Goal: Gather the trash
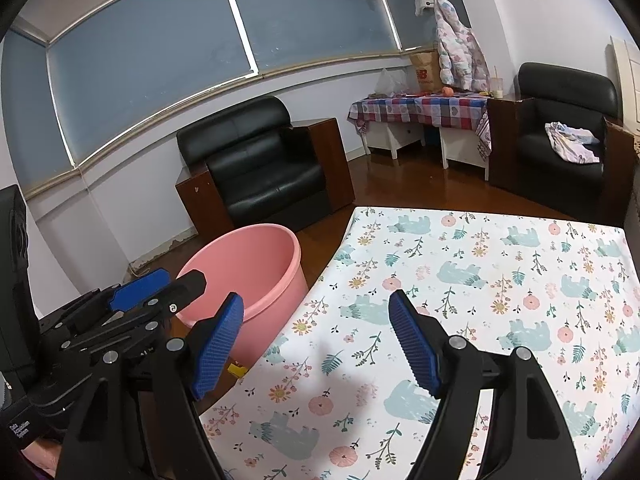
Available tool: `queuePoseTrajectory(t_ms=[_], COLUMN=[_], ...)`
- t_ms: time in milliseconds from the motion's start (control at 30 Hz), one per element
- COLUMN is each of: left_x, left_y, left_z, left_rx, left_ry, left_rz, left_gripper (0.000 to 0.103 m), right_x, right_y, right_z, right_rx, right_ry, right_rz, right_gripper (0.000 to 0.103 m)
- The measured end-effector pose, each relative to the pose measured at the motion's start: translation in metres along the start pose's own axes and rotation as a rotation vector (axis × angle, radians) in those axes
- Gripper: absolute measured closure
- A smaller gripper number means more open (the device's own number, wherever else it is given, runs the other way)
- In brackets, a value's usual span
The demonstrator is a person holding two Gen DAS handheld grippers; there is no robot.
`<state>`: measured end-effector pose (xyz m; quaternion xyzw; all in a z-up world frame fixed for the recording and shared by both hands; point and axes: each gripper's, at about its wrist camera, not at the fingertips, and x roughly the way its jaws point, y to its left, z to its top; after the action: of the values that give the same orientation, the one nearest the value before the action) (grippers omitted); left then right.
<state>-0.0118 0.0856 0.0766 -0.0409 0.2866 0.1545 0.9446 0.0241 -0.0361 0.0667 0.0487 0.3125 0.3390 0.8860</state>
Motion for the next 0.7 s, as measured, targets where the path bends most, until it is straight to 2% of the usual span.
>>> queuePoseTrajectory(t_ms=[700], left_x=[0.007], left_y=[-0.006], left_z=[-0.002], left_rx=[0.03], left_ry=[0.008], left_rz=[-0.008], left_gripper=[0.057], right_x=[0.002], right_y=[-0.012], right_z=[-0.006], right_rx=[0.012], right_ry=[0.007], right_rz=[-0.009], right_gripper=[0.029])
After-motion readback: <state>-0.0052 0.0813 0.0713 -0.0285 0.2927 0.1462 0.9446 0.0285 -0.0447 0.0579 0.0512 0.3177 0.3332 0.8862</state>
